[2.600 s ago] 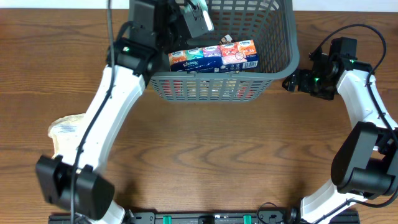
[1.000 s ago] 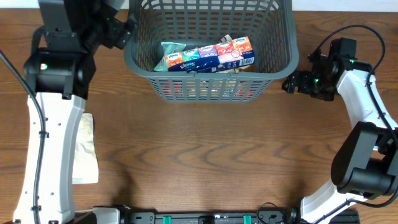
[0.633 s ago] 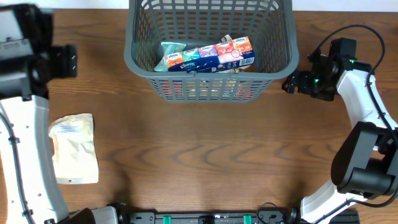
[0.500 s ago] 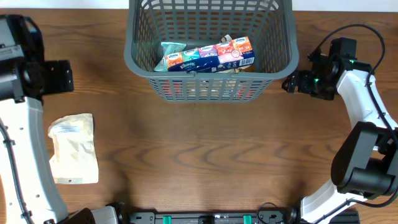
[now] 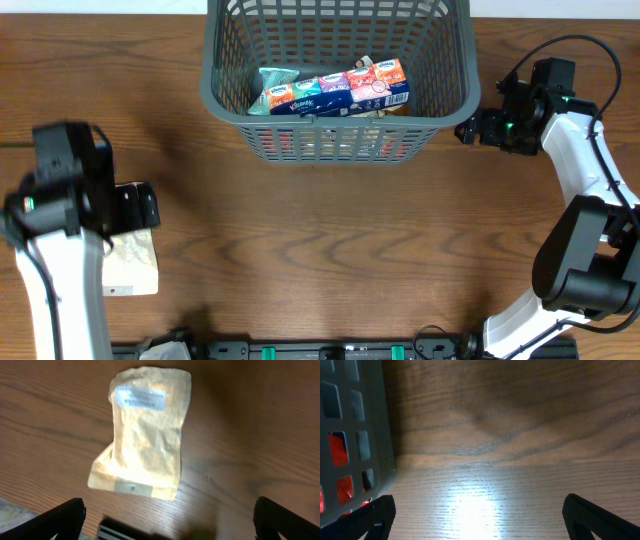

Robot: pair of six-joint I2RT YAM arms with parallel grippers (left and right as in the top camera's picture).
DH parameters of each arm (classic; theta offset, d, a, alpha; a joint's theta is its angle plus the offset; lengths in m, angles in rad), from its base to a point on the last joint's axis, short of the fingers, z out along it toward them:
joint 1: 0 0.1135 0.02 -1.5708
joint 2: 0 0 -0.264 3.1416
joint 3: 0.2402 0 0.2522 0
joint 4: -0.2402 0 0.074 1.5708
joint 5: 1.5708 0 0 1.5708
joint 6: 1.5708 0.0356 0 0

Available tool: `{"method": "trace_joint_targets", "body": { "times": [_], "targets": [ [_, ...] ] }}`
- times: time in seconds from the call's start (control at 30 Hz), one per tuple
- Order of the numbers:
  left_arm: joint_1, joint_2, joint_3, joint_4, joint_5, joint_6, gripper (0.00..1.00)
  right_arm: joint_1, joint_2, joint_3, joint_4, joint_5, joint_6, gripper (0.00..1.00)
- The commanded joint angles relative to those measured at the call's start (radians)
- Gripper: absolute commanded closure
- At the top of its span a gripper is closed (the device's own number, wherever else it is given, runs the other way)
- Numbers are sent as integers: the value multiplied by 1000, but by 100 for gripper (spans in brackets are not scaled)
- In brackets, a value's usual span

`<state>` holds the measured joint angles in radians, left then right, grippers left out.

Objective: Pack container
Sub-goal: 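Move the left gripper back over the beige pouch on the left, then grasp the beige pouch with the left gripper and lift it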

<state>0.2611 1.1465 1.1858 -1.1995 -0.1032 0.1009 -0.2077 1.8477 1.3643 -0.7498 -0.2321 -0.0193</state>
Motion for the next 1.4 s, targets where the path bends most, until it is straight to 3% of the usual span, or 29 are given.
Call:
{"method": "trace_joint_targets", "body": {
  "times": [0.0, 0.27, 0.5, 0.67, 0.8, 1.1, 1.37],
  "targets": [
    [2, -104, -51, -3, 28, 2, 1, 8, 4, -1, 3, -4, -16, 1],
    [2, -126, -143, -77, -24, 301, 1, 8, 4, -1, 7, -4, -16, 1],
    [32, -7, -144, -16, -43, 429, 1, 8, 4, -1, 12, -4, -25, 1],
    [87, 76, -144, 98, -26, 430, 1, 8, 4, -1, 27, -4, -35, 1],
    [166, 124, -144, 163, 71, 430, 1, 8, 4, -1, 26, -4, -42, 1],
    [281, 147, -163, 298, 108, 430, 1, 8, 4, -1, 27, -4, -42, 1],
    [295, 147, -377, 505, 124, 425, 1, 8, 4, -1, 27, -4, -41, 1]
  ]
}}
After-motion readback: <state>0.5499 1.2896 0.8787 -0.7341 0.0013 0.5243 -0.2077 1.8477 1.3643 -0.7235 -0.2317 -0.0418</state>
